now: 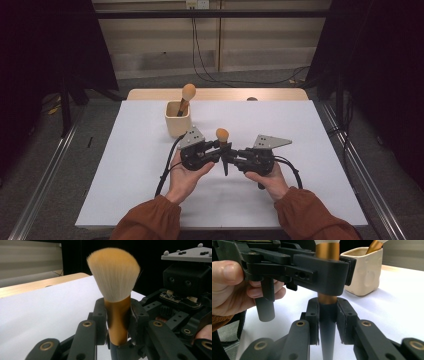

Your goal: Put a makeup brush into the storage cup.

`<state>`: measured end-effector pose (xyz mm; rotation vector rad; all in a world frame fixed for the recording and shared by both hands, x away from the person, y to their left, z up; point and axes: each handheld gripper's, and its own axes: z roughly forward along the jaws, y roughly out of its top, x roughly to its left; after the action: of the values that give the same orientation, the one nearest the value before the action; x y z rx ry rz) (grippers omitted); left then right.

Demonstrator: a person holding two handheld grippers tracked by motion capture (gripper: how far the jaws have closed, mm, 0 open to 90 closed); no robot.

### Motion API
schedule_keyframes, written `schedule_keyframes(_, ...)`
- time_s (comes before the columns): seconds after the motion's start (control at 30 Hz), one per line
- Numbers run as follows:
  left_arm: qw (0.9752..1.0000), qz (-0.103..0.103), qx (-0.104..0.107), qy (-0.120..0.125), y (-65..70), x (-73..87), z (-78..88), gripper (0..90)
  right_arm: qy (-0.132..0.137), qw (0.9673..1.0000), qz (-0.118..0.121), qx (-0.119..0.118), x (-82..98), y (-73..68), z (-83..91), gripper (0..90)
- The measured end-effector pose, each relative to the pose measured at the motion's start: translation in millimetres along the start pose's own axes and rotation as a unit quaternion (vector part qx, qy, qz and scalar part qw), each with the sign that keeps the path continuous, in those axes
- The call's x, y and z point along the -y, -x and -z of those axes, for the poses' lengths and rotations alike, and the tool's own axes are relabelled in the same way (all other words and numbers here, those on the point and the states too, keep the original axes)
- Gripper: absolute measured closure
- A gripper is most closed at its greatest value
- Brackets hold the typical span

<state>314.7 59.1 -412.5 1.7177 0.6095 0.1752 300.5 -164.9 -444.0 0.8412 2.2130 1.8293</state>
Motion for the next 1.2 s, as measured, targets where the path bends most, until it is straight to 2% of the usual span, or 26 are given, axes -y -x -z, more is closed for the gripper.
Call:
schedule_keyframes(0.27,1.0000,0.000,-0.001,0.000,-2.4,-0.6,1.1,71.6,-0.008,1.0000,-0.004,0.002,0.2,1.9,0.5,70.1)
schedule_keyframes(0.43,1.0000,-0.001,0.001,0.003,-1.7,-1.5,0.2,71.6,-0.011,0.9999,0.001,0.005,0.7,2.1,0.1,64.6)
schedule_keyframes(0.5,1.0000,-0.006,-0.005,0.002,-0.2,-1.2,-1.0,71.6,-0.012,0.9999,0.001,0.007,0.7,2.1,-0.1,62.8)
schedule_keyframes(0.57,0.9999,-0.009,-0.006,0.001,0.3,-0.8,-1.3,71.6,-0.012,0.9999,0.005,0.007,0.9,1.8,0.4,58.2)
schedule_keyframes(0.63,1.0000,-0.006,-0.004,0.004,-0.4,-1.4,-0.6,71.6,-0.013,0.9999,0.006,0.008,0.7,1.9,0.8,55.7)
schedule_keyframes(0.73,1.0000,-0.006,-0.005,0.004,-1.5,-2.2,1.1,71.6,-0.011,0.9999,0.006,0.009,0.2,2.1,1.4,50.2)
schedule_keyframes(0.8,1.0000,-0.005,-0.004,0.004,-1.8,-2.3,1.4,71.6,-0.015,0.9998,0.003,0.012,-0.1,2.2,1.4,42.1)
schedule_keyframes(0.9,1.0000,-0.004,-0.005,0.004,-1.8,-2.3,1.3,71.5,-0.022,0.9996,-0.002,0.016,0.7,3.1,0.6,34.9)
schedule_keyframes(0.97,1.0000,-0.006,-0.003,0.004,-2.0,-2.2,1.7,71.6,-0.026,0.9995,-0.004,0.019,0.4,2.9,0.0,24.3)
schedule_keyframes(1.03,1.0000,-0.007,-0.005,0.004,-2.2,-2.6,2.4,71.6,-0.026,0.9995,-0.007,0.018,0.0,2.9,0.1,20.7)
schedule_keyframes(1.1,1.0000,-0.005,-0.004,0.005,-2.3,-3.0,2.8,71.6,-0.026,0.9994,-0.005,0.023,-0.5,2.7,0.1,11.9)
schedule_keyframes(1.2,1.0000,-0.005,-0.003,0.005,-3.1,-2.7,3.1,71.6,-0.027,0.9993,-0.004,0.027,-0.4,3.6,0.8,8.1)
